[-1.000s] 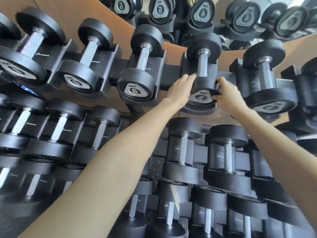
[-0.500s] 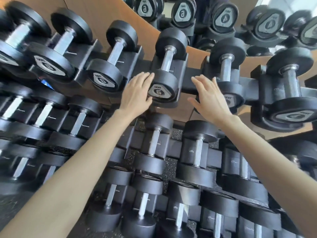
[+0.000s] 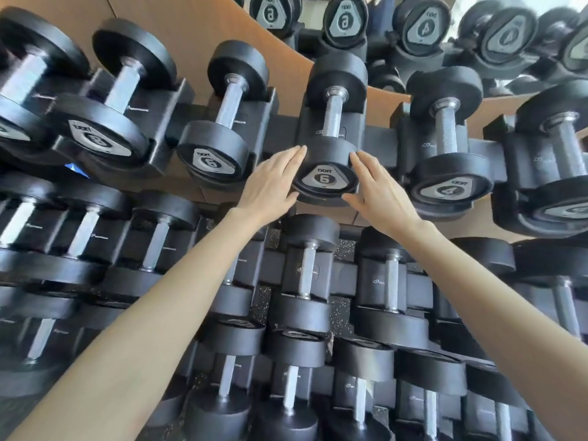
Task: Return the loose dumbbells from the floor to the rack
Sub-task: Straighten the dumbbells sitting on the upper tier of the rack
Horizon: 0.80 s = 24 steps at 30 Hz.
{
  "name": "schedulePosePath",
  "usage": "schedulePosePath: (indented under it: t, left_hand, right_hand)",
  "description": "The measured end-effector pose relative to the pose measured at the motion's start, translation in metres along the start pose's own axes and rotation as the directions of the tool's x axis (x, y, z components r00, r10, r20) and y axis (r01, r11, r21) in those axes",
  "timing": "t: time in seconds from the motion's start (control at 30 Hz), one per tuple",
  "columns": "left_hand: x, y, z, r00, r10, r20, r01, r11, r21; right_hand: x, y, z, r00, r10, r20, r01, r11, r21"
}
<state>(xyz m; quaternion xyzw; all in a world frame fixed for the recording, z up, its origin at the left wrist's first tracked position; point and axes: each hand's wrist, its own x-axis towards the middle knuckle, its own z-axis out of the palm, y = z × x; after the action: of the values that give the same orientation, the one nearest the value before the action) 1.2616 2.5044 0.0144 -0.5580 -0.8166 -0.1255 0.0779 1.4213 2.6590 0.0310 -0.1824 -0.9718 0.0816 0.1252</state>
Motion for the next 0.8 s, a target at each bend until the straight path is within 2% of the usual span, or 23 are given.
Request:
schedulePosePath:
  t: [0.13,0.27,0.43,0.7,0.8]
  left_hand:
    - [-0.001,0.001,0.000,1.000,-0.010,0.006,0.010,0.999,-0.039]
    - [-0.006,0.008,-0.001,0.998,-0.046,0.043,0.046,0.999,-0.005]
    - [-0.043,0.018,-0.013,0.998,-0.022,0.063,0.020,0.999,0.033]
    - [-0.120,0.020,-0.039,0.993,-0.111,-0.050,0.116,0.986,0.123]
    - [-0.140,0.011,-0.046,0.983,-0.181,-0.039,0.185,0.971,0.152]
  right_hand:
    - [-0.001,-0.007,0.000,0.999,0.045,0.009,-0.045,0.999,-0.025]
    - [-0.005,-0.009,-0.004,0.998,0.048,0.050,-0.047,0.998,-0.038]
    - [-0.032,-0.013,-0.006,0.993,-0.088,0.076,0.093,0.993,-0.068]
    - [-0.057,-0.036,-0.012,0.980,-0.196,-0.009,0.196,0.980,0.008]
    - [-0.057,-0.049,-0.010,0.973,-0.231,-0.001,0.231,0.973,0.027]
